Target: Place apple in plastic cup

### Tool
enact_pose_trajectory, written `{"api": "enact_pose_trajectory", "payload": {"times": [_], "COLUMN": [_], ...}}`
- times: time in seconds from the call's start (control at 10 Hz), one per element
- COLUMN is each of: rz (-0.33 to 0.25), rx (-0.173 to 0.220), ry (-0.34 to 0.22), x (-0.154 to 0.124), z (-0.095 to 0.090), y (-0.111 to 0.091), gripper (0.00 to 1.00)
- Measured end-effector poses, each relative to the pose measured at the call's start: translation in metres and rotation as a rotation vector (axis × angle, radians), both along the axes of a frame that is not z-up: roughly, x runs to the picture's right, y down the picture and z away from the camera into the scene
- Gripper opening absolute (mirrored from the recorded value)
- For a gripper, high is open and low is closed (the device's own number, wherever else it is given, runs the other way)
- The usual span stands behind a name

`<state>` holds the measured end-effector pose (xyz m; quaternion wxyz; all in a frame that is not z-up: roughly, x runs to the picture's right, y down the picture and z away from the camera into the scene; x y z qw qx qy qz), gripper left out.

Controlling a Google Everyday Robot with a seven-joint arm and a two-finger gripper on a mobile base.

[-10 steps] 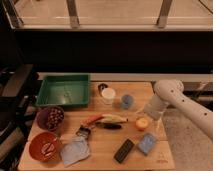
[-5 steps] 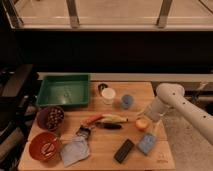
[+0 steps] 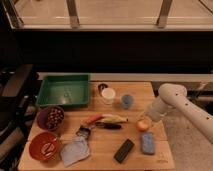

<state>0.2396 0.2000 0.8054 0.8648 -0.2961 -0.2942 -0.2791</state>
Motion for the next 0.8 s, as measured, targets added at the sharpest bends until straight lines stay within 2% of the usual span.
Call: {"api": "enact_pose_trajectory", "payload": {"times": [0.1, 0.2, 0.4, 0.5, 0.6, 0.8], "rz": [0.01, 0.016, 0.018, 0.01, -0.001, -0.021], "rx": [0.016, 0.034, 0.087, 0.13, 0.164, 0.215], "ry": [0.013, 0.026, 0.063, 0.087, 0.106, 0.127], "x": [0.004, 0.01, 0.026, 0.036, 0.045, 0.055], "z": [-0.005, -0.012, -0.027, -0.035, -0.037, -0.029], "y": [-0.006, -0.015, -0.043, -0.066, -0.085, -0.115], "gripper": [0.03, 0.0, 0.0, 0.0, 0.0, 0.0]}}
